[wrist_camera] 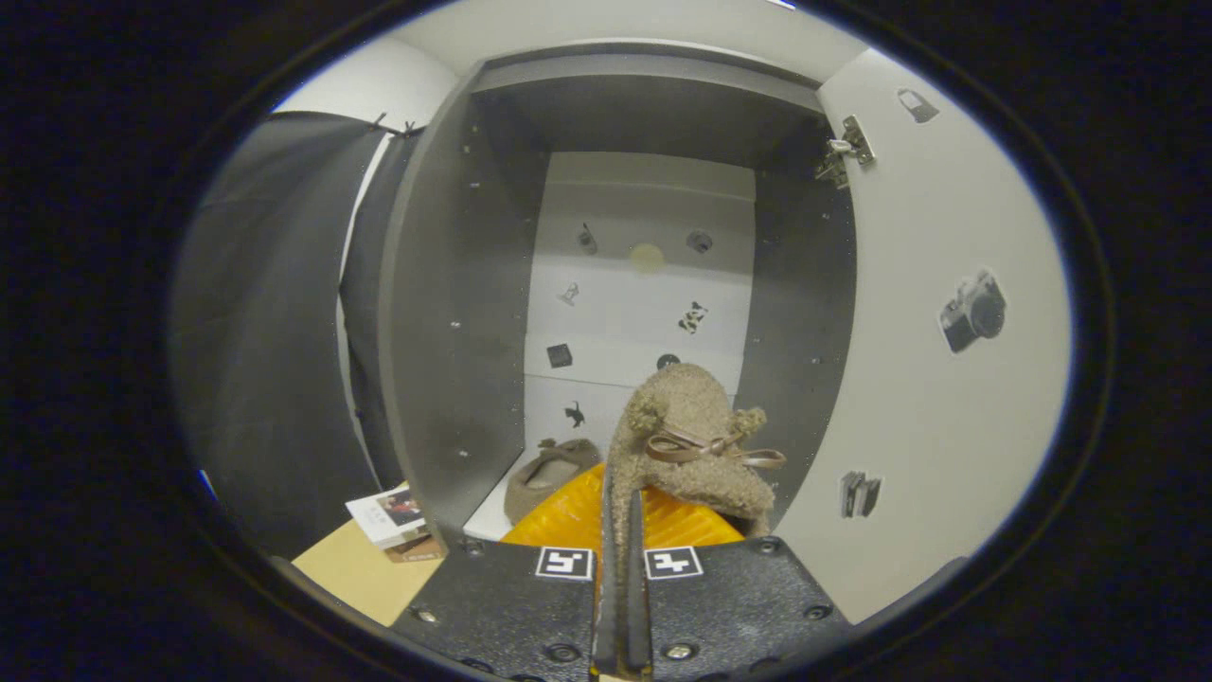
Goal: Open the shoe cabinet door, grab the shoes and put them into the shoe cabinet, then close the shoe cabinet door.
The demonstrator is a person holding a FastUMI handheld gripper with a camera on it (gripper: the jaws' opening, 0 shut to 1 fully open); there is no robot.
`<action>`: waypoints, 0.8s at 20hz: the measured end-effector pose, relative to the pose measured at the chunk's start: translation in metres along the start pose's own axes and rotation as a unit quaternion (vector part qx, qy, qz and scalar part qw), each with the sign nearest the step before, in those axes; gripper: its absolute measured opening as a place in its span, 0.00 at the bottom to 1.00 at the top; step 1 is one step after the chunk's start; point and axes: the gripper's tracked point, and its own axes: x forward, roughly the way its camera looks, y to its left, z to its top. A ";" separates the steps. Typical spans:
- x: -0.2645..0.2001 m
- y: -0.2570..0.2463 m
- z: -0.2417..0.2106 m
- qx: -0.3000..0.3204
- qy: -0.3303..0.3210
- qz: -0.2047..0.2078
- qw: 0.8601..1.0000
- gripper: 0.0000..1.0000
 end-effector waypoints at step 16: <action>0.208 -0.034 -0.097 -0.073 0.137 -0.054 0.986 0.08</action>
